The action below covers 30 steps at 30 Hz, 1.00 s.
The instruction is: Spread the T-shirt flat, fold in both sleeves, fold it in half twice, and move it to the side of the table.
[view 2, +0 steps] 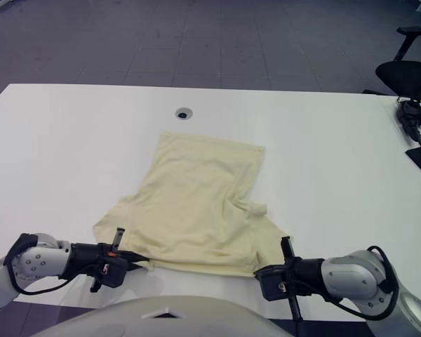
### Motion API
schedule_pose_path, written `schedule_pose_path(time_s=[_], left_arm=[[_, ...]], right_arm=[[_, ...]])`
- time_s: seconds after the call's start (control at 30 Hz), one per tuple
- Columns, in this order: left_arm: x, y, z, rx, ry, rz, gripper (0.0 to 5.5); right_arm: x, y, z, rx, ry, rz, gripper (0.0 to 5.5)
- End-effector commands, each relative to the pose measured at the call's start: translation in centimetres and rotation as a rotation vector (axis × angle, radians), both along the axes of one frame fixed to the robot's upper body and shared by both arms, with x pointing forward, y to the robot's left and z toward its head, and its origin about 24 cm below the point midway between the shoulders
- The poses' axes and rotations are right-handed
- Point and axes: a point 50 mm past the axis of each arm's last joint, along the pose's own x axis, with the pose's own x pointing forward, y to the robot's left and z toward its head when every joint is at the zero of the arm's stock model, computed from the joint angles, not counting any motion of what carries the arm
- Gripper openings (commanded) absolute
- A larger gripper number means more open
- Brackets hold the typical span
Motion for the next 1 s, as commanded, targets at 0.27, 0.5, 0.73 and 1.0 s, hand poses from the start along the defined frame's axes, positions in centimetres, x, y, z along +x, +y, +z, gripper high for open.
schedule_pose_path(time_s=[0.27,0.5,0.73,1.0], left_arm=[[-2.2,-0.3,1.5,-0.172,0.276,0.026,2.19],[-1.5,0.6,2.5,-0.224,0.315,0.059,3.46],[0.1,0.3,3.1,-0.326,0.245,0.141,4.61],[5.4,-2.1,2.3,-0.573,-0.04,0.49,5.4]], right_arm=[[1.2,-0.9,1.1,0.042,0.127,-0.023,0.43],[0.7,-0.6,1.9,0.145,0.27,-0.023,1.64],[3.9,-1.0,4.8,0.349,0.22,-0.142,2.74],[8.8,-3.3,0.4,0.074,-0.108,-0.314,4.1]])
